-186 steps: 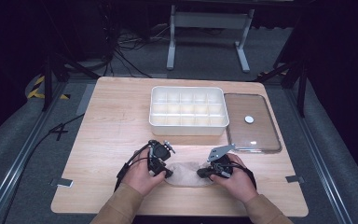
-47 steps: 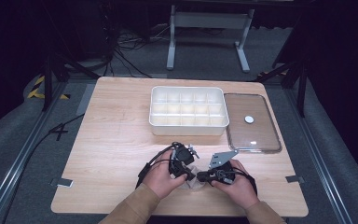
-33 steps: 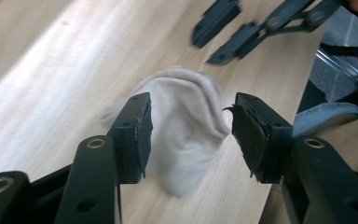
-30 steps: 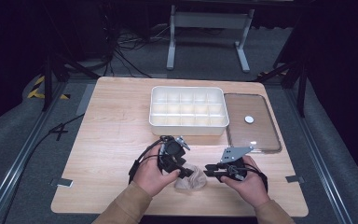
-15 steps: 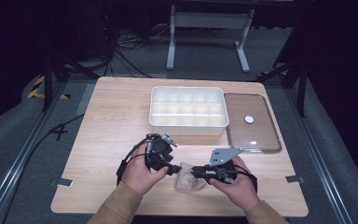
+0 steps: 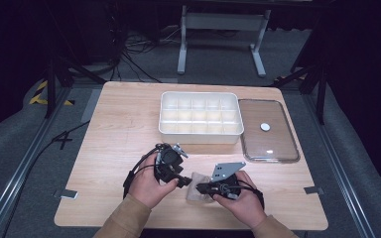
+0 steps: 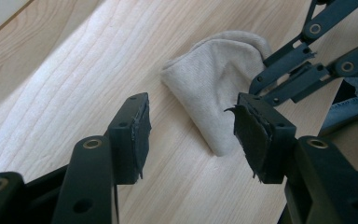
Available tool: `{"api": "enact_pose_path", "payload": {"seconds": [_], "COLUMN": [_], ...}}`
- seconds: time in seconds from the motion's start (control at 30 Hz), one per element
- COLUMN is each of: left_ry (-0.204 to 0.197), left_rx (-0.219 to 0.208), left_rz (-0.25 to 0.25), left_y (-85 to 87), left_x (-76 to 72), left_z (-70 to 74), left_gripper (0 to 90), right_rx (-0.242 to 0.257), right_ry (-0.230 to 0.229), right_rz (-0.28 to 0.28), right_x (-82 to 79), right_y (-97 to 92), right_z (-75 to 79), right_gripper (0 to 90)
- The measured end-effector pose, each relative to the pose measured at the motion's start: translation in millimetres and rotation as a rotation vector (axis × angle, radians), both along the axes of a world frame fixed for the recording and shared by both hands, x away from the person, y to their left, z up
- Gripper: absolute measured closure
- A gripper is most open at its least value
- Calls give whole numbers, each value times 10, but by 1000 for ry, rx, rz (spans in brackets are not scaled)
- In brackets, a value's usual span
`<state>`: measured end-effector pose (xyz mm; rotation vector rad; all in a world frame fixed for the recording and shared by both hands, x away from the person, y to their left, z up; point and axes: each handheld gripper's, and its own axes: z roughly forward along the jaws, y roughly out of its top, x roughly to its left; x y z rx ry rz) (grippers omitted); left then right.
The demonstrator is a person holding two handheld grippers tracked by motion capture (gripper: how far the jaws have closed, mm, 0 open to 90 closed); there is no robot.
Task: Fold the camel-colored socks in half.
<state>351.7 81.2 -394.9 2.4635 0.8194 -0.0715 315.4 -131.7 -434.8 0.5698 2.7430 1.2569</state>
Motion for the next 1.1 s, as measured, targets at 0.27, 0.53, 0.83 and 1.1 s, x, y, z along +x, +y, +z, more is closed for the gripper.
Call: {"api": "enact_pose_path", "payload": {"seconds": [0.27,0.53,0.83,1.1], "left_ry": [7,11,23,59], "left_rx": [5,26,131,155], "left_rz": [-35,-69,-38,-27], "left_y": [-132,-270,-424,-444], "left_x": [10,57,146,194], "left_z": [-31,-97,-292,-365], "left_gripper": [464,480,620,626], "right_rx": [-17,-29,-45,-78], "right_ry": [2,9,15,18], "right_rz": [-29,-54,-77,-79], "right_x": [-4,-23,-40,-57], "right_y": [-103,-195,-303,-336], "right_z": [-8,-39,-93,-156], "right_gripper": [872,869,856,843]}}
